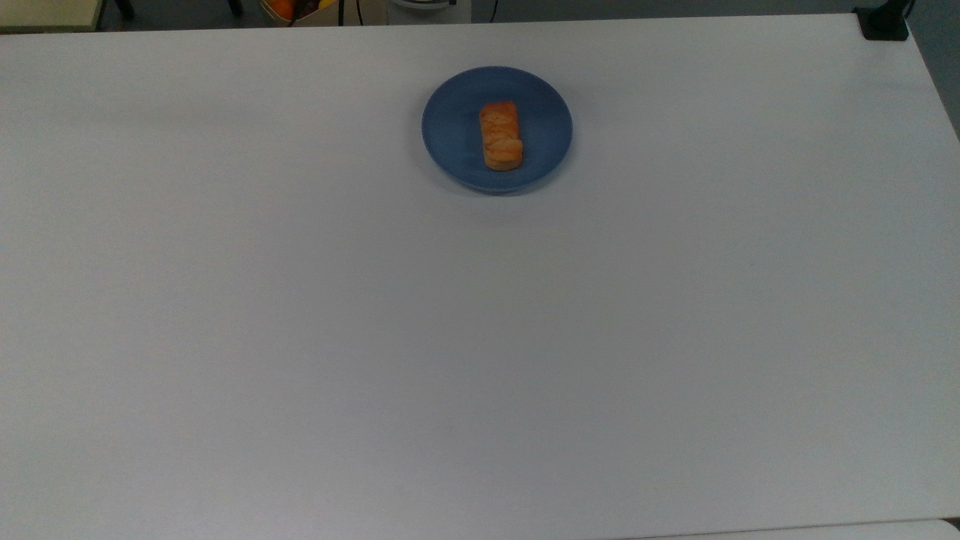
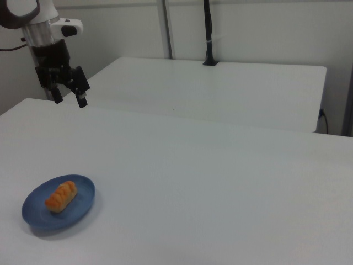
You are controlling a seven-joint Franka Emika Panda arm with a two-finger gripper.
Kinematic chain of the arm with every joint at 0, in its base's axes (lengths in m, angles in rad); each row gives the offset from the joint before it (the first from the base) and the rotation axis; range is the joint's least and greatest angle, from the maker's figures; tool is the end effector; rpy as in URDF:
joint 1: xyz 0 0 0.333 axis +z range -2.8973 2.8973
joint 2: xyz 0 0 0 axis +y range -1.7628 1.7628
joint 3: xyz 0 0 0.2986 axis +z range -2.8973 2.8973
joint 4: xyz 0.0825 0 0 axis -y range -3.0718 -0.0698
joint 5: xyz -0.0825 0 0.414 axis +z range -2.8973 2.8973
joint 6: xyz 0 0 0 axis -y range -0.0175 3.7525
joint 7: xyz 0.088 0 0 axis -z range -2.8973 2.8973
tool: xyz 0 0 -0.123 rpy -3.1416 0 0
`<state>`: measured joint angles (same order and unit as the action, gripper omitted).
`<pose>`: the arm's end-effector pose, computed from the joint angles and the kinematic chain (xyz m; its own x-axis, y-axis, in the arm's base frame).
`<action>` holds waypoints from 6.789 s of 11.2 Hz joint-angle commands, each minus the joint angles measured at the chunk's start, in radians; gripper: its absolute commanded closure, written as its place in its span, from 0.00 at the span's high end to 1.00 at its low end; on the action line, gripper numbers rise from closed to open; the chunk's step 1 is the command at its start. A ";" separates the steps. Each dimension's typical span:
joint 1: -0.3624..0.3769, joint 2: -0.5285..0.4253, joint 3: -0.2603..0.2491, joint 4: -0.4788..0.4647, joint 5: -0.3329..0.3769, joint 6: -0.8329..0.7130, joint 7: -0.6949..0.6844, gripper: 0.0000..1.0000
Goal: Put the bread on the table
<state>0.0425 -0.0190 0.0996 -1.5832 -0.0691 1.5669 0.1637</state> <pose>0.5739 0.0740 0.5958 0.9997 -0.0215 0.0141 -0.0224 -0.9973 0.0696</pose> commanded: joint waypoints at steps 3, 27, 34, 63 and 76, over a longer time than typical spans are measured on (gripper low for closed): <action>0.016 -0.009 -0.014 -0.012 0.015 -0.008 -0.020 1.00; 0.172 -0.148 -0.009 -0.545 0.065 0.356 0.101 1.00; 0.220 -0.035 -0.008 -0.725 0.042 0.630 0.200 1.00; 0.028 -0.055 -0.280 -0.633 -0.106 0.478 -0.231 0.41; -0.395 0.347 -0.325 -0.253 -0.084 0.551 -0.599 0.41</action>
<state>-0.3227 0.2414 -0.2307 -1.9201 -0.1654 2.1084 -0.4054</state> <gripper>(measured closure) 0.590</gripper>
